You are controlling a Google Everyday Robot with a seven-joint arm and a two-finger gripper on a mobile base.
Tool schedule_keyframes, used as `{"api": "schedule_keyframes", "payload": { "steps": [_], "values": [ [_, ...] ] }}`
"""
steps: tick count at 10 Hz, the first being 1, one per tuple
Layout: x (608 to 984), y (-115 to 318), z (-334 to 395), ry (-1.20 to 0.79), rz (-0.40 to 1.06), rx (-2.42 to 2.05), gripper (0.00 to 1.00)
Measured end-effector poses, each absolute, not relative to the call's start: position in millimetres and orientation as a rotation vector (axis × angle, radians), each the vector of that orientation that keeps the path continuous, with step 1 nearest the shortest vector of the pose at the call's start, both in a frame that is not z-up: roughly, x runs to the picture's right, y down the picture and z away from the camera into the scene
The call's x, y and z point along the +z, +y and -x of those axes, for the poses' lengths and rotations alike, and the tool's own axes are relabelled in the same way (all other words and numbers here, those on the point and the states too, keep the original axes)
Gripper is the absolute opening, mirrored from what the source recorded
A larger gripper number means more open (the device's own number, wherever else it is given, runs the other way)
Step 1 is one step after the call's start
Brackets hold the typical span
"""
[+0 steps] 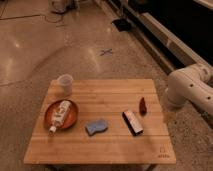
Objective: Push the eraser across the table
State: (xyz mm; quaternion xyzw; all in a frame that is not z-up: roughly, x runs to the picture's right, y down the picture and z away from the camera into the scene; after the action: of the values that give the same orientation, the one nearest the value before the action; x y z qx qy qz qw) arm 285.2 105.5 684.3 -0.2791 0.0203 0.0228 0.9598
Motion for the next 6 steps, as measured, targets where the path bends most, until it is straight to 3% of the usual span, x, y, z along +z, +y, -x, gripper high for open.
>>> {"api": "schedule_keyframes", "payload": {
  "steps": [3, 6],
  "values": [
    [685, 109, -285, 0.039, 0.567, 0.052, 0.65],
    [692, 139, -276, 0.007, 0.576, 0.107, 0.65]
  ]
}}
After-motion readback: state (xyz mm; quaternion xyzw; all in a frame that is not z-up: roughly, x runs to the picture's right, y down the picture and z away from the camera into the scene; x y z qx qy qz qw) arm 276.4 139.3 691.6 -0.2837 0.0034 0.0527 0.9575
